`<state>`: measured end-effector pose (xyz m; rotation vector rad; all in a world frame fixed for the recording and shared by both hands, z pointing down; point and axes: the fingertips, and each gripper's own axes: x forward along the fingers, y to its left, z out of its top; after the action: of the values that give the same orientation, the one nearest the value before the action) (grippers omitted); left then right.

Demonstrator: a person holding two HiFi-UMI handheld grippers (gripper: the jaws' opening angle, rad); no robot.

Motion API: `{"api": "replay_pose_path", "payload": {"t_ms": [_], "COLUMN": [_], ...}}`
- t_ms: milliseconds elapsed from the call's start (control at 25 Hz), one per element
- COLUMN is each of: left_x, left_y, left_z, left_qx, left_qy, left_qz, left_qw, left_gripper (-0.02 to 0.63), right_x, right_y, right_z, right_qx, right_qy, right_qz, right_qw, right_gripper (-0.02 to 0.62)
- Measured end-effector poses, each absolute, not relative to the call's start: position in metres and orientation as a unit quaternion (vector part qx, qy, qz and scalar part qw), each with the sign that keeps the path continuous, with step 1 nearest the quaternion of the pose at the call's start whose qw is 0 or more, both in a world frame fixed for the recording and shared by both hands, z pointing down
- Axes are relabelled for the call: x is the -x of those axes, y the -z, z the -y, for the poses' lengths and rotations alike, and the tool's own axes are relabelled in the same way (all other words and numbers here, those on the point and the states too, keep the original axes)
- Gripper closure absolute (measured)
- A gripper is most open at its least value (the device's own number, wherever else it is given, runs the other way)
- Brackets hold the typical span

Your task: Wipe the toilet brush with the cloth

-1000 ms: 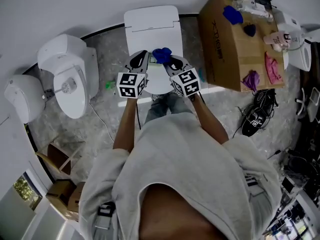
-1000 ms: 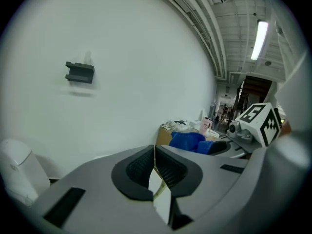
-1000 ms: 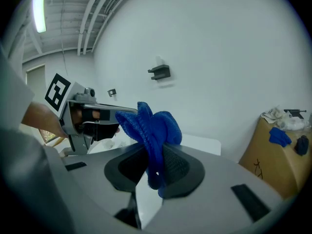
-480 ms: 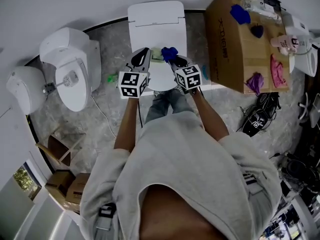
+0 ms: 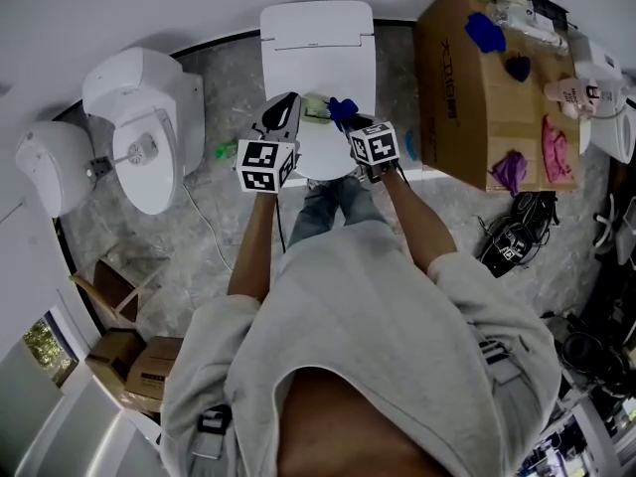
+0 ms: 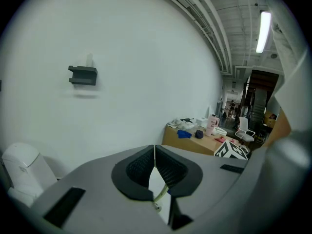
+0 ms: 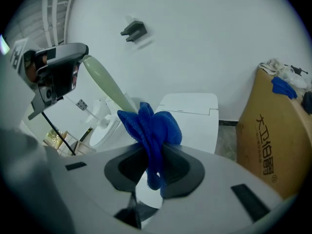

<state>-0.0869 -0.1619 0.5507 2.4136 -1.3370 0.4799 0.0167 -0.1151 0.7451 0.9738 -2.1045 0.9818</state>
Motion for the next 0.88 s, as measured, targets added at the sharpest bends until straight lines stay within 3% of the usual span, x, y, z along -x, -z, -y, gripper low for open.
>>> {"api": "replay_pose_path", "payload": {"t_ms": [160,400,640,880], "left_x": [0.087,0.088,0.089,0.088], "left_y": [-0.552,-0.551,-0.552,-0.552], "left_z": [0.162,0.162,0.161,0.160], "left_qx": [-0.848,-0.848,-0.846,-0.844], "left_qy": [-0.169,-0.168,-0.168,-0.165], "left_qz": [0.472,0.474,0.477,0.482], "left_qw": [0.170,0.170,0.168,0.169], "left_gripper": [0.583,0.583,0.583,0.583], "right_x": [-0.032,-0.039,-0.005,0.029], "right_y": [-0.745,-0.687,-0.591,-0.542], "right_z": [0.120,0.162,0.192,0.186], "right_qx": [-0.370,-0.389,-0.342,-0.276], "right_qy": [-0.361,-0.313,-0.232,-0.180], "right_qz": [0.794,0.826,0.889,0.926], "right_qw": [0.319,0.263,0.197,0.183], "right_gripper": [0.506,0.506,0.506,0.506]}}
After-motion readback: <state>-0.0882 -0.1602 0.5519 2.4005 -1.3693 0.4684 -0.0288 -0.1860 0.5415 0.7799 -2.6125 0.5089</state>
